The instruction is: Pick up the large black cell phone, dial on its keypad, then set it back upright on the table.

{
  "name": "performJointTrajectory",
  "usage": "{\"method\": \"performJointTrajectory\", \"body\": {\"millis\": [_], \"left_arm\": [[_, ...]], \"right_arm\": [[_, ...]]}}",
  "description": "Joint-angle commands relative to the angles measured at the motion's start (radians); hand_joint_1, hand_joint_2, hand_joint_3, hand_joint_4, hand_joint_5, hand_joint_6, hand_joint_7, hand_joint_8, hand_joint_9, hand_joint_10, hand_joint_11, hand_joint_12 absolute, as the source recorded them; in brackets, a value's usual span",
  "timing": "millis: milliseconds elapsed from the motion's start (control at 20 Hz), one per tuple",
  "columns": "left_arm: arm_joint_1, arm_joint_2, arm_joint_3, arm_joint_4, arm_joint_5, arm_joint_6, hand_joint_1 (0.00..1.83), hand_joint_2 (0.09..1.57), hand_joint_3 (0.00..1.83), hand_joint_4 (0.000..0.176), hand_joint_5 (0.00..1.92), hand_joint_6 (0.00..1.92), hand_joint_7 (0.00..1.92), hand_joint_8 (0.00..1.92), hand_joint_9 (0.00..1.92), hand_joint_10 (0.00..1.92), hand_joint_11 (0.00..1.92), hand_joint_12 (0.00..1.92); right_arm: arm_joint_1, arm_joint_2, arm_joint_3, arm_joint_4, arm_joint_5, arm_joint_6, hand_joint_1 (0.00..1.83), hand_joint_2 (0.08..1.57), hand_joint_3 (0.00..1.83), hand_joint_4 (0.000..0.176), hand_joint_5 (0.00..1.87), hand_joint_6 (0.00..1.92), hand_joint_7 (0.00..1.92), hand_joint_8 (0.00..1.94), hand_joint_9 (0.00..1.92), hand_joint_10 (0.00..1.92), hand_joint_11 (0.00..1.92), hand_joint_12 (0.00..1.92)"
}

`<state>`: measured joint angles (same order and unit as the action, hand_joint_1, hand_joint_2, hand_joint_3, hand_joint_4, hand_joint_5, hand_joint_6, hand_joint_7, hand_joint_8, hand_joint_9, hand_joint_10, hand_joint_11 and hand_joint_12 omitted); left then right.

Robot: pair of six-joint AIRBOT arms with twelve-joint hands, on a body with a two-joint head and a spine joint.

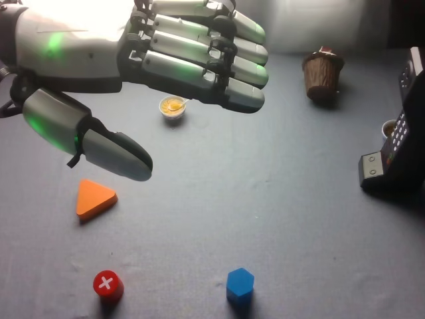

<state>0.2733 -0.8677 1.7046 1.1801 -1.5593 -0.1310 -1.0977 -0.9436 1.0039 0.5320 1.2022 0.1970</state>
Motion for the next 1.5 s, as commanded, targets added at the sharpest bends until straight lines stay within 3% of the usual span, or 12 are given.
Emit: {"method": "performJointTrajectory", "body": {"millis": [0,200,500,650,950,1100,1450], "left_arm": [[-0.019,0.009,-0.007,-0.093,-0.047,0.000,0.08,1.28,0.00,0.000,0.30,0.00,0.28,0.00,0.24,0.00,0.00,0.46],[-0.019,0.007,-0.007,-0.041,-0.021,0.003,0.10,1.27,0.00,0.000,0.31,0.00,0.29,0.00,0.24,0.00,0.00,0.44],[-0.018,-0.002,-0.007,0.017,0.023,0.000,0.06,1.28,0.00,0.000,0.27,0.00,0.26,0.00,0.21,0.00,0.00,0.36],[-0.011,-0.013,0.001,0.017,0.046,-0.008,0.10,1.27,0.00,0.000,0.29,0.00,0.27,0.00,0.22,0.00,0.00,0.45],[-0.009,-0.017,0.011,0.014,0.047,-0.010,0.07,1.27,0.00,0.000,0.26,0.00,0.24,0.00,0.18,0.00,0.00,0.35],[-0.009,-0.017,0.014,0.011,0.045,-0.010,0.09,1.27,0.00,0.000,0.29,0.01,0.27,0.01,0.20,0.01,0.00,0.39],[-0.009,-0.017,0.014,0.012,0.034,-0.008,0.09,1.27,0.00,0.000,0.28,0.00,0.26,0.00,0.20,0.00,0.00,0.41]], "right_arm": [[0.002,0.020,-0.005,0.005,0.138,0.009,0.16,1.08,0.00,0.008,0.07,0.00,0.13,0.00,0.13,0.00,0.00,0.51],[-0.015,0.090,-0.064,0.014,0.170,0.009,0.04,1.13,0.01,0.010,0.03,0.00,0.09,0.00,0.10,0.00,0.00,0.45],[-0.156,0.140,-0.108,0.027,0.302,0.009,0.10,1.13,0.00,0.002,0.07,0.01,0.13,0.00,0.12,0.01,0.00,0.45],[-0.149,0.140,-0.108,0.055,0.303,0.009,0.14,1.11,0.00,0.006,0.07,0.00,0.12,0.00,0.12,0.00,0.00,0.40],[-0.129,0.116,-0.094,0.056,0.304,0.008,0.18,1.08,0.00,0.009,0.08,0.00,0.13,0.00,0.14,0.00,0.00,0.45],[-0.114,0.106,-0.080,0.053,0.290,0.007,0.16,1.07,0.00,0.008,0.08,0.00,0.14,0.00,0.14,0.00,0.00,0.56],[-0.076,0.074,-0.043,0.028,0.265,0.001,0.16,1.06,0.00,0.012,0.08,0.00,0.14,0.00,0.15,0.00,0.00,0.55]]}}
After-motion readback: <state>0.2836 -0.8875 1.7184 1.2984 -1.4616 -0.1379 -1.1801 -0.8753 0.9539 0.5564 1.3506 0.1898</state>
